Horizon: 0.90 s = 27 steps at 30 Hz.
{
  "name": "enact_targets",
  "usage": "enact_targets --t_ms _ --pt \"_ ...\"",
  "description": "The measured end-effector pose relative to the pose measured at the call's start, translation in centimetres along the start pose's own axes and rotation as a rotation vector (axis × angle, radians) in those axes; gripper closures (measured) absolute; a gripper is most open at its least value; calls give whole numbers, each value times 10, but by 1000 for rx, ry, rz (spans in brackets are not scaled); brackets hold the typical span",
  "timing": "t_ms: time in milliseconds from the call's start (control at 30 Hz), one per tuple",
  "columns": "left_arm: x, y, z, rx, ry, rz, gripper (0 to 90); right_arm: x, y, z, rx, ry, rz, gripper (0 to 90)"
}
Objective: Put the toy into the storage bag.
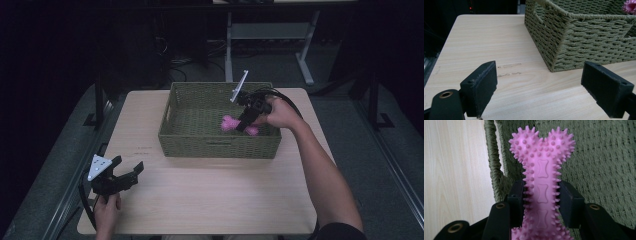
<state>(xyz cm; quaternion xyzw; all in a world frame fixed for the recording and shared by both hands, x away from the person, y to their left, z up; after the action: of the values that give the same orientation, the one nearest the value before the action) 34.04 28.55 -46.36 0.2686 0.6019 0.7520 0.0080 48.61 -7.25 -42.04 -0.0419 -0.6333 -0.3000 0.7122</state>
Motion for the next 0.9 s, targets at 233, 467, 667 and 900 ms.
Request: enact_targets --t_ms 233,467,667,900 --pt "0 0 0 -1 1 -1 130 -9 -3 -3 -14 17 0 581" --pt "0 0 0 -1 1 -1 130 -20 -7 -6 -26 23 25 580" --pt "0 0 0 0 1 -1 130 -26 -7 -9 -29 22 36 580" --pt "0 0 0 1 1 -1 130 -32 -7 -12 -33 25 47 580"
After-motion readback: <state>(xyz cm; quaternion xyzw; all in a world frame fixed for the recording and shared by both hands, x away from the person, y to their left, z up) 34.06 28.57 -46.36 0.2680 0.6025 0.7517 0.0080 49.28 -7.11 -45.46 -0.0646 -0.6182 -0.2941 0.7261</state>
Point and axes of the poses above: each handheld gripper's, and its own axes: x roughly backward along the jaws, y roughly out of its top, z roughly to its left, the point moved 9 cm from there along -x, roughly forward along the jaws, and after that the axes turned 14 degrees about -x, right-handed, at the moved point
